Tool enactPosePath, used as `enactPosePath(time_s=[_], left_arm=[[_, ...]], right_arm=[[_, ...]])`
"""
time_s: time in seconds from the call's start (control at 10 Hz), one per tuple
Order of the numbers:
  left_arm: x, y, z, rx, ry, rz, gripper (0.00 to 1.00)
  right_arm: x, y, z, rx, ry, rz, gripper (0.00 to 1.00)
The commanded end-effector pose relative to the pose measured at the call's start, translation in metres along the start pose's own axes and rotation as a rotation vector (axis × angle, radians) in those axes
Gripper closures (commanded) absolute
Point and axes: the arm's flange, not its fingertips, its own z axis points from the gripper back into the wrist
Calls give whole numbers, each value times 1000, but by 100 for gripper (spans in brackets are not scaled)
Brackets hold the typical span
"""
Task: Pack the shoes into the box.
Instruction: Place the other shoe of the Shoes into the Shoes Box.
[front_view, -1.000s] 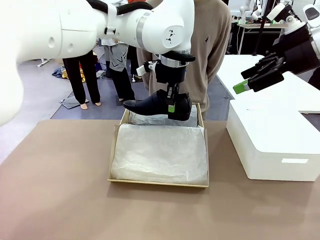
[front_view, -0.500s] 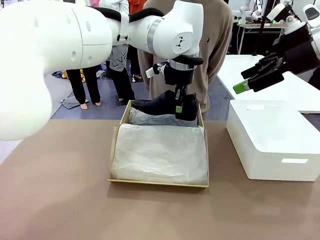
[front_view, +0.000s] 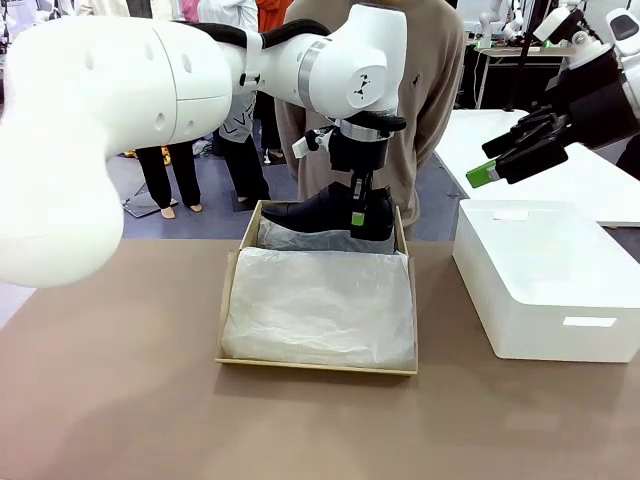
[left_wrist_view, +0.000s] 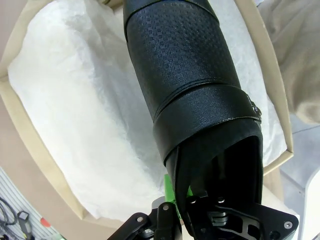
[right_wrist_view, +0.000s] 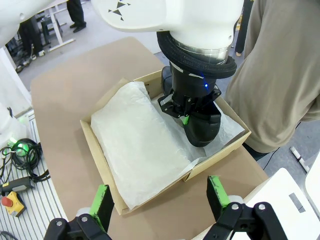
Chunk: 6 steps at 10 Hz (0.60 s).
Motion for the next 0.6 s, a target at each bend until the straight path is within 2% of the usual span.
enactPosePath(time_s=[0.0,0.5], left_arm=[[-7,-6,7,14,-27,59,100],[-11,-6,-8,47,-22,70,100]], right_arm=[[1,-2,0,12,-18,12,0],[1,-2,0,12,-18,12,0]])
